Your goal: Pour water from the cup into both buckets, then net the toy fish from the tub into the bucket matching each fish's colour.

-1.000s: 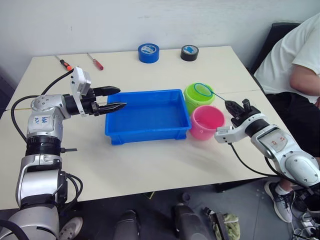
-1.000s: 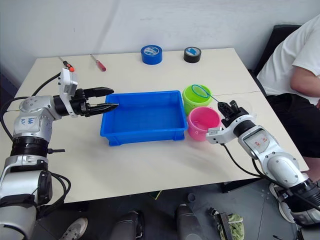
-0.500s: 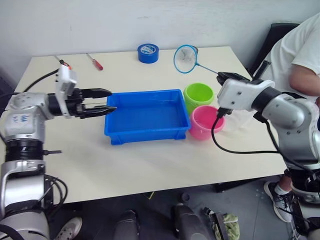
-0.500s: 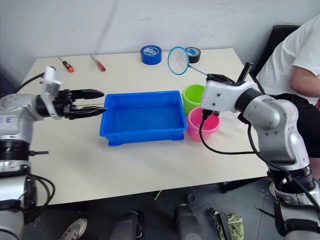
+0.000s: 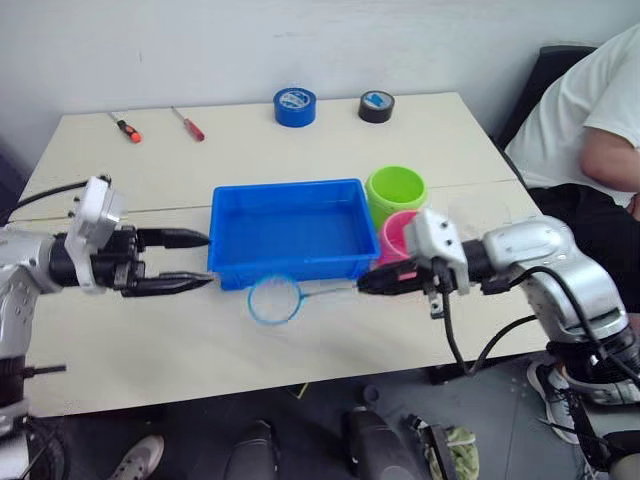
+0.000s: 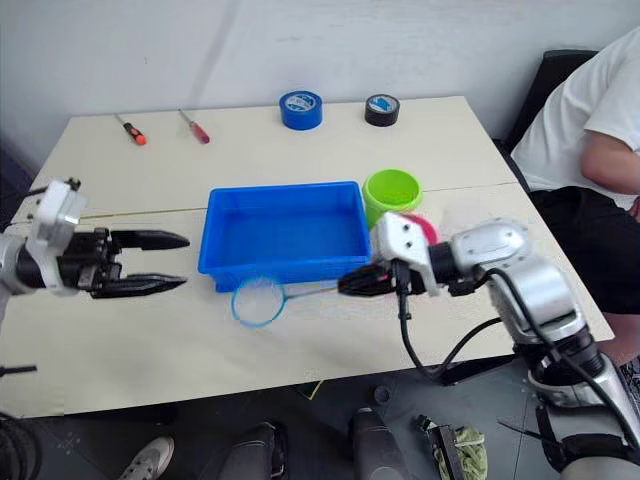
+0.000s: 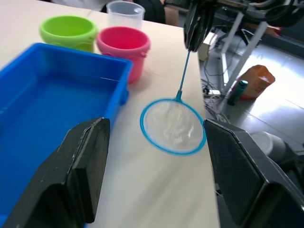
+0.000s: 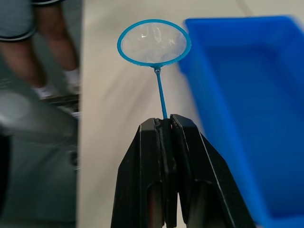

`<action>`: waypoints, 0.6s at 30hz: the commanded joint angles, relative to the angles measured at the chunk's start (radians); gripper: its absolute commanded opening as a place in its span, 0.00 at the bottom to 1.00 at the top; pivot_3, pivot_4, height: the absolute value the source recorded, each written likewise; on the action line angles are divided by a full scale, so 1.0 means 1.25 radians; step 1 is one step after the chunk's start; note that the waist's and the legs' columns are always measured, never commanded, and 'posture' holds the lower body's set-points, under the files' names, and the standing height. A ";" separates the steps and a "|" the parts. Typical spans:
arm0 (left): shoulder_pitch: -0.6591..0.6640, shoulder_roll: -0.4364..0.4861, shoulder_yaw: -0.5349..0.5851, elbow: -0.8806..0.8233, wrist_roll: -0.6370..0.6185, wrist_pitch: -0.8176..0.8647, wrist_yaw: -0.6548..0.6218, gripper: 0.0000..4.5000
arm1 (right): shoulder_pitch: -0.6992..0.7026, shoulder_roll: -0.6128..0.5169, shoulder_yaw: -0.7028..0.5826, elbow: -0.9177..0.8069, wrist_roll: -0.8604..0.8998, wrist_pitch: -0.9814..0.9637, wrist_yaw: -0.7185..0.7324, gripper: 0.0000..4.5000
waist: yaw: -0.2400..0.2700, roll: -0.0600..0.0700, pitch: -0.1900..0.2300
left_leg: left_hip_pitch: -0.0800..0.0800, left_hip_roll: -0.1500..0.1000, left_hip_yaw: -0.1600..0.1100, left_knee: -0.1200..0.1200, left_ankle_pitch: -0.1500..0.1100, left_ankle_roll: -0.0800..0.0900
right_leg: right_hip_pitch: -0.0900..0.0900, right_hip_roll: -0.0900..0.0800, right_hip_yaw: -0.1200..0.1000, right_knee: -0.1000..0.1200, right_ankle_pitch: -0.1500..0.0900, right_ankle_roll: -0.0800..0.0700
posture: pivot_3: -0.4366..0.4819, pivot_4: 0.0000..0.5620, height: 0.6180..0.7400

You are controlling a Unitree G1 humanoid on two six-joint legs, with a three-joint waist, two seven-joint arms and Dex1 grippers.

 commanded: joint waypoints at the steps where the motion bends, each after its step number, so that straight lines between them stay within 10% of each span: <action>1: 0.039 -0.011 0.013 -0.079 -0.024 -0.002 0.039 0.77 | 0.000 0.044 0.052 0.033 -0.024 -0.040 -0.013 0.00 | 0.001 0.000 0.000 | 0.000 0.000 0.000 0.000 0.000 0.000 | 0.000 0.000 0.000 0.000 0.000 0.000 | 0.48 0.27 0.95; 18: 0.084 -0.073 -0.123 -0.003 0.084 -0.190 0.051 0.77 | -0.042 0.238 0.170 0.450 -0.233 -0.401 -0.076 0.00 | 0.000 -0.001 0.000 | 0.000 -0.001 0.000 0.000 0.000 0.000 | 0.000 0.000 0.000 0.000 0.000 0.000 | 0.48 0.27 0.95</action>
